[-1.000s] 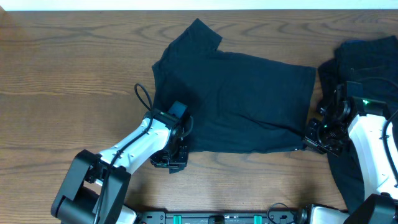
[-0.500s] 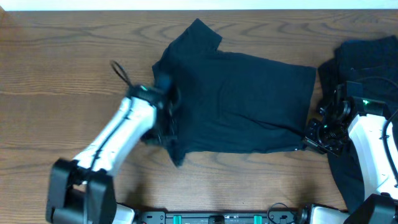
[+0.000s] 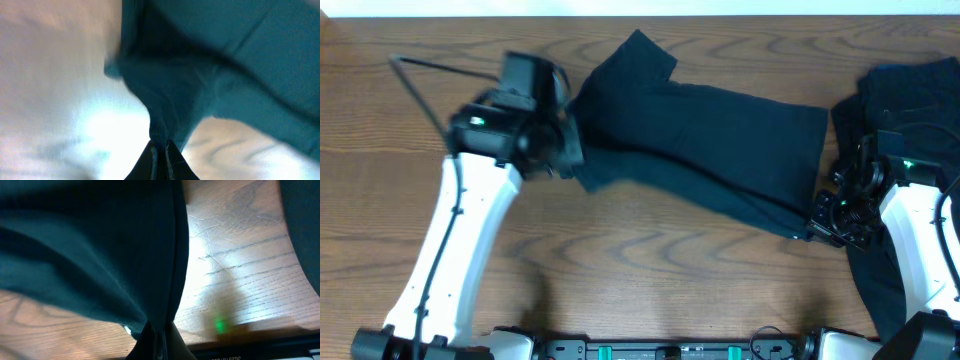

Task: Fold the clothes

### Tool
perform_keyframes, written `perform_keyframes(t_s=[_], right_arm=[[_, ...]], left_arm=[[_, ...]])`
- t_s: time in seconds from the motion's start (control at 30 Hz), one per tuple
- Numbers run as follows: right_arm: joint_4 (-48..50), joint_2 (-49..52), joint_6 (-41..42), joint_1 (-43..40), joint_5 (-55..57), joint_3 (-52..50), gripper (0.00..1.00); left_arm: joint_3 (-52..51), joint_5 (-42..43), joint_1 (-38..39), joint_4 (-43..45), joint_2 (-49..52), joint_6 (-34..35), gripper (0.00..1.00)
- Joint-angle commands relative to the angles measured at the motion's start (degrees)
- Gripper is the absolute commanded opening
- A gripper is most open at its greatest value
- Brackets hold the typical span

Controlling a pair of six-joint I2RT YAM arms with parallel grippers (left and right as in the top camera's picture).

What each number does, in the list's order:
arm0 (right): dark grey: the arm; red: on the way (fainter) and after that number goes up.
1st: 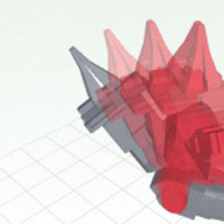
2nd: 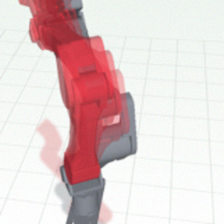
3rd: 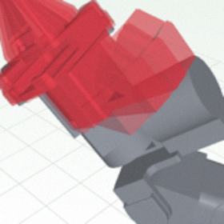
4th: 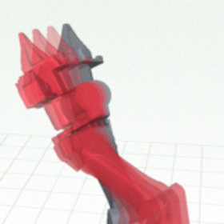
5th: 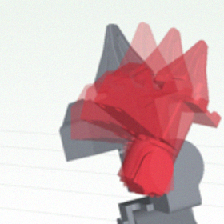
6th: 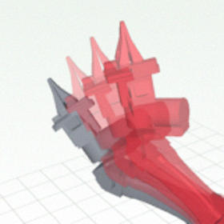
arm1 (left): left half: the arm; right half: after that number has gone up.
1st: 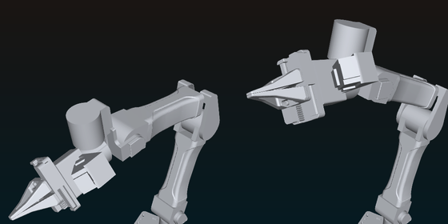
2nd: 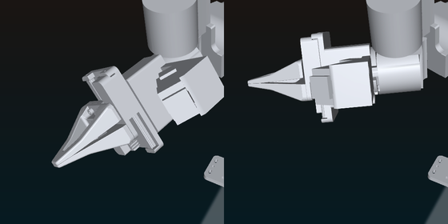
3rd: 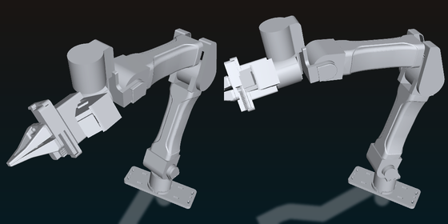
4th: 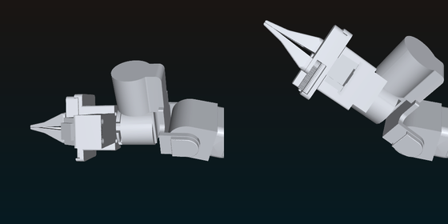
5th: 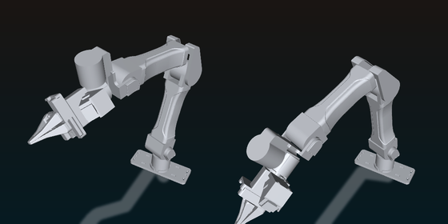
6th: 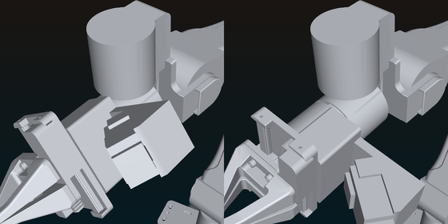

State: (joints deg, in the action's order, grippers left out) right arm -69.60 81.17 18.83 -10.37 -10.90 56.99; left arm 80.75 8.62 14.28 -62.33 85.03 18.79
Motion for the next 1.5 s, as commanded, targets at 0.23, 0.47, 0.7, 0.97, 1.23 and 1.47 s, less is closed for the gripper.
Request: perform_keyframes(t_s=[0.23, 0.47, 0.7, 0.97, 1.23, 1.47], right_arm=[[0.0, 0.1, -0.7, -0.6, 0.0, 0.9, 0.01], [0.0, 0.1, -0.7, -0.6, 0.0, 0.9, 0.01], [-0.7, 0.1, -1.3, -0.6, 0.0, 0.9, 0.01], [-0.7, 0.1, -1.3, -0.6, 0.0, 0.9, 0.01], [-0.7, 0.1, -1.3, -0.6, 0.0, 0.9, 0.01], [-0.7, 0.1, -1.3, -0.6, 0.0, 0.9, 0.2]], left_arm=[[-31.4, -0.1, 7.9, 6.7, 2.0, 4.5, 0.06], [-27.5, 1.6, 5.2, 5.8, 1.4, 6.0, 0.06], [-21.0, 1.7, 2.1, -0.2, 1.4, 5.4, 0.06], [-29.0, 1.9, 2.2, -1.4, 1.4, 6.8, 0.06], [-32.0, 1.8, 2.1, 0.5, 1.4, 7.0, 0.52], [-23.5, 0.8, -0.7, -1.3, 1.4, 5.2, 0.65]])
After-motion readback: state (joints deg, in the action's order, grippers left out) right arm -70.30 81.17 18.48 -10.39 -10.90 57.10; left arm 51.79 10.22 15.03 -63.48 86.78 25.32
